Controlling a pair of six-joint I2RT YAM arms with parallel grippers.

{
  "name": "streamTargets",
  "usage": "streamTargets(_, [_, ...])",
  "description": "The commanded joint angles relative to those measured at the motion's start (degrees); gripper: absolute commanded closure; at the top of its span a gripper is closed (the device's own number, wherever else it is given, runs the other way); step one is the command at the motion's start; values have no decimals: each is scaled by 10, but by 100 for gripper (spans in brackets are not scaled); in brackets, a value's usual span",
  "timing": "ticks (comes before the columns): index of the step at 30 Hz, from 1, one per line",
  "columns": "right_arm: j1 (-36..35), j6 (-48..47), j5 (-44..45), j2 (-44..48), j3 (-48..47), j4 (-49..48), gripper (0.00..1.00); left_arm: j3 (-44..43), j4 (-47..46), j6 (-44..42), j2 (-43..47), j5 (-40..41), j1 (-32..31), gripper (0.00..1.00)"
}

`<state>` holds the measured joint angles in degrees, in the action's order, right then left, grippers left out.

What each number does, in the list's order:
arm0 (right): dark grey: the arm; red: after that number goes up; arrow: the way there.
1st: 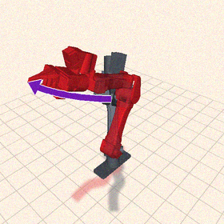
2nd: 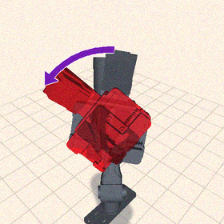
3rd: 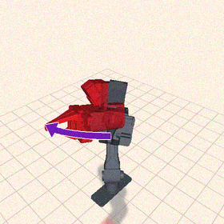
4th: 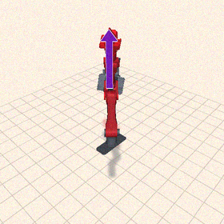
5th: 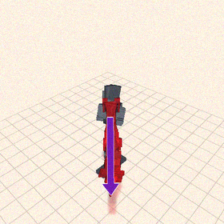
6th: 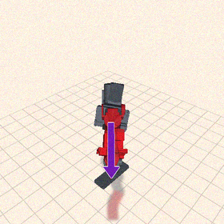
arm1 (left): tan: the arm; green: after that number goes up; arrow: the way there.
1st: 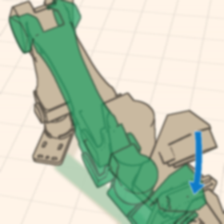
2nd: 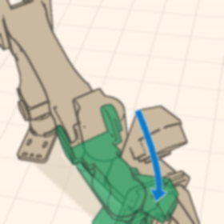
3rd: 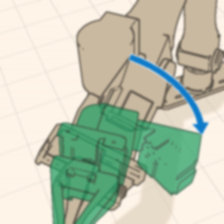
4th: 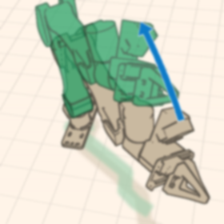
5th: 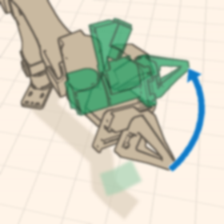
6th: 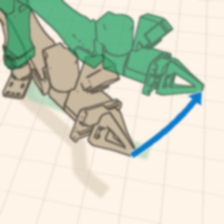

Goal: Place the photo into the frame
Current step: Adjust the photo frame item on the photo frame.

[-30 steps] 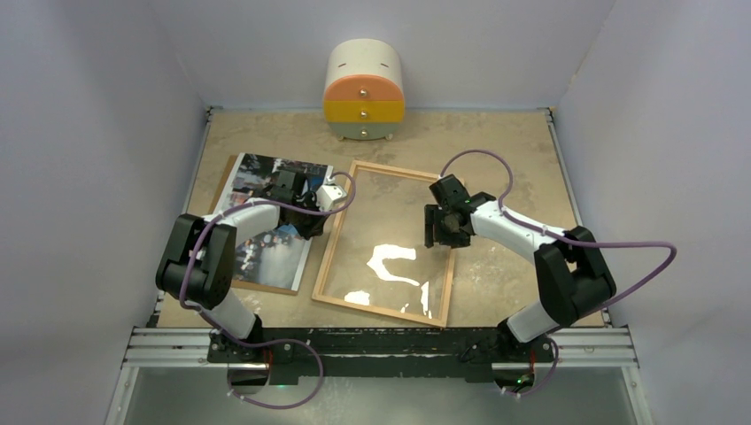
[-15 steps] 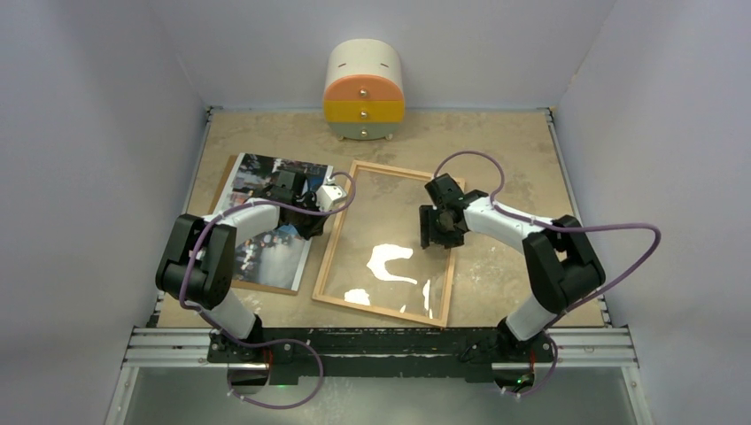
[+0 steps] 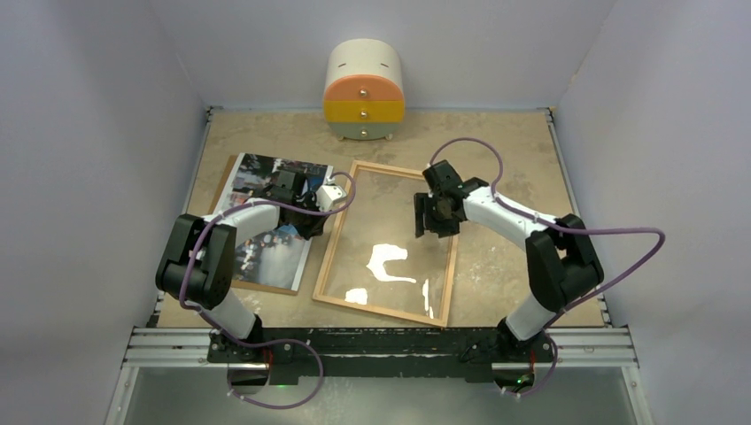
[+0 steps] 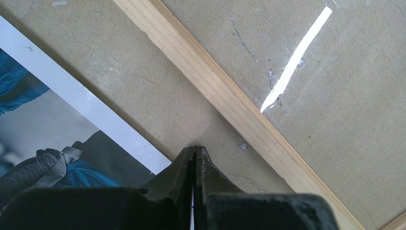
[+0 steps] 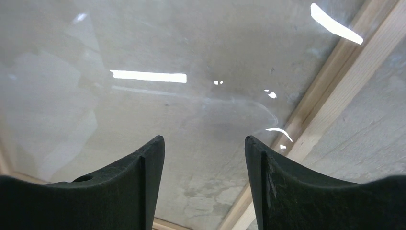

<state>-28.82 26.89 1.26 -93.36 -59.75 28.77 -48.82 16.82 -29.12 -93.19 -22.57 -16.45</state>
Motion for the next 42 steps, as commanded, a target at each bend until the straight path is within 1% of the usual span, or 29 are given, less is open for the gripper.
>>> streamTargets(1, [3, -13, -8, 25, -59, 46, 35, 19, 16, 1, -1, -12, 2, 100])
streamTargets(3, [1, -17, 13, 31, -56, 56, 35, 20, 18, 0, 3, -12, 2, 100])
streamTargets(8, [0, -1, 14, 66, 5, 67, 35, 20, 21, 1, 10, -17, 2, 100])
streamTargets(12, [-1, 9, -11, 85, 52, 59, 36, 21, 21, 0, 10, -19, 2, 100])
streamTargets(18, [-8, 15, -31, 76, 100, 38, 36, 24, 18, -2, 13, -16, 2, 100])
streamTargets(21, [-8, 12, -31, 74, 106, 34, 36, 26, 19, -5, 15, -14, 2, 100])
streamTargets(23, [-7, 20, -51, 72, 109, 38, 36, 27, 19, -6, 16, -13, 2, 100])
streamTargets(26, [-2, 21, -34, 84, 88, 53, 35, 27, 22, -9, 20, -14, 2, 100])
streamTargets(28, [12, 18, -21, 100, 68, 69, 35, 29, 23, -14, 21, -12, 2, 100])
streamTargets(31, [52, 13, -29, 121, 53, 73, 32, 30, 25, -20, 21, -9, 2, 100])
streamTargets(35, [99, 13, -63, 135, 80, 24, 26, 33, 23, -26, 21, -8, 2, 100])
streamTargets(38, [113, 30, -121, 124, 108, -45, 26, 36, 18, -26, 20, -10, 2, 100])
streamTargets(42, [134, 46, -174, 86, 115, -111, 26, 37, 7, -28, 5, -13, 0, 100])
